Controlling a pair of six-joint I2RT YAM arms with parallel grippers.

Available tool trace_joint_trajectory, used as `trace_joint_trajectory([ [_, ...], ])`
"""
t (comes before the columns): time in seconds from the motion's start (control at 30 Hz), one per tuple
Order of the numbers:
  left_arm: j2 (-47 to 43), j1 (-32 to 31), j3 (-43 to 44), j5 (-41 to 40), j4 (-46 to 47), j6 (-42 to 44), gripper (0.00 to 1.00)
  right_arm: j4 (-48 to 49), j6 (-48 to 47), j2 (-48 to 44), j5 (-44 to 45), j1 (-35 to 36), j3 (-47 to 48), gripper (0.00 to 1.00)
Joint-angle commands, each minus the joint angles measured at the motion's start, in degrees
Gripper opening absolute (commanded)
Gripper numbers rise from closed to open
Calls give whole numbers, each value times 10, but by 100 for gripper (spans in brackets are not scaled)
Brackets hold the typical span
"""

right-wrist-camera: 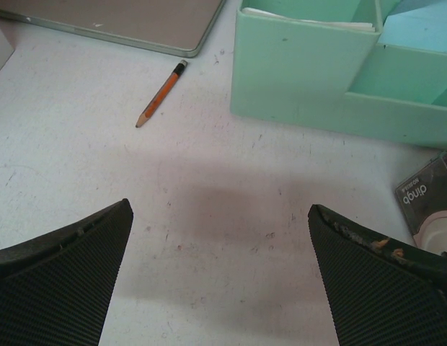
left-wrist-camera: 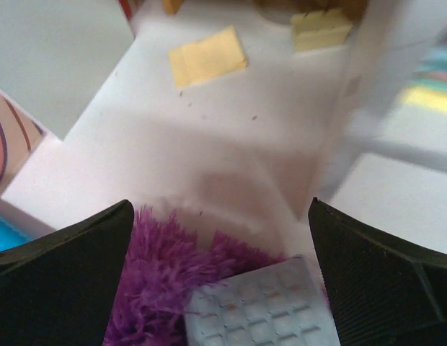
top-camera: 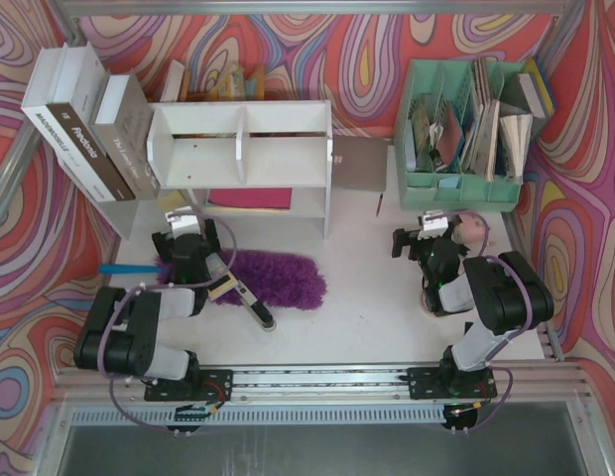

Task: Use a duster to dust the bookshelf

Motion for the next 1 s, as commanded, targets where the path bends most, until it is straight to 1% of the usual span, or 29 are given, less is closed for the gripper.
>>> trace_joint_trajectory([
  [0.0,-86,-58,2,-86,-37,51,98,26,-17,-5,-5,4,-9,99],
  [0.07,-129,-75,5,-113,-62,44,98,11,-19,-16,-1,9,-6,99],
  [0.13,-180,-88,9,-141,-111,18,98,-17,-21,-39,10,13,-1,99],
  [0.23,-244,-118,28,-215,-197,-28,99,-118,-16,-94,28,27,23,99],
  [0.33,-297,-153,58,-264,-313,-84,98,-243,30,-154,41,35,62,99],
  [0.4,-326,-164,98,-288,-452,-150,98,-297,61,-197,40,39,73,99],
  [0.47,-353,-164,157,-290,-599,-238,98,-334,92,-253,50,41,67,99],
  [0.53,-371,-164,202,-279,-716,-310,98,-377,124,-311,61,41,62,99],
  [0.57,-379,-164,220,-250,-761,-325,99,-414,141,-336,66,41,67,99],
  [0.63,-398,-164,248,-221,-832,-376,98,-496,171,-375,68,41,89,99],
  [0.73,-423,-164,263,-171,-888,-429,99,-547,185,-401,24,41,105,99],
  [0.8,-444,-164,265,-147,-928,-482,98,-582,210,-408,19,41,116,99],
  [0.87,-464,-164,258,-134,-961,-522,98,-605,216,-414,2,41,120,99],
  [0.97,-496,-164,230,-112,-972,-534,98,-614,223,-425,-7,41,110,99],
])
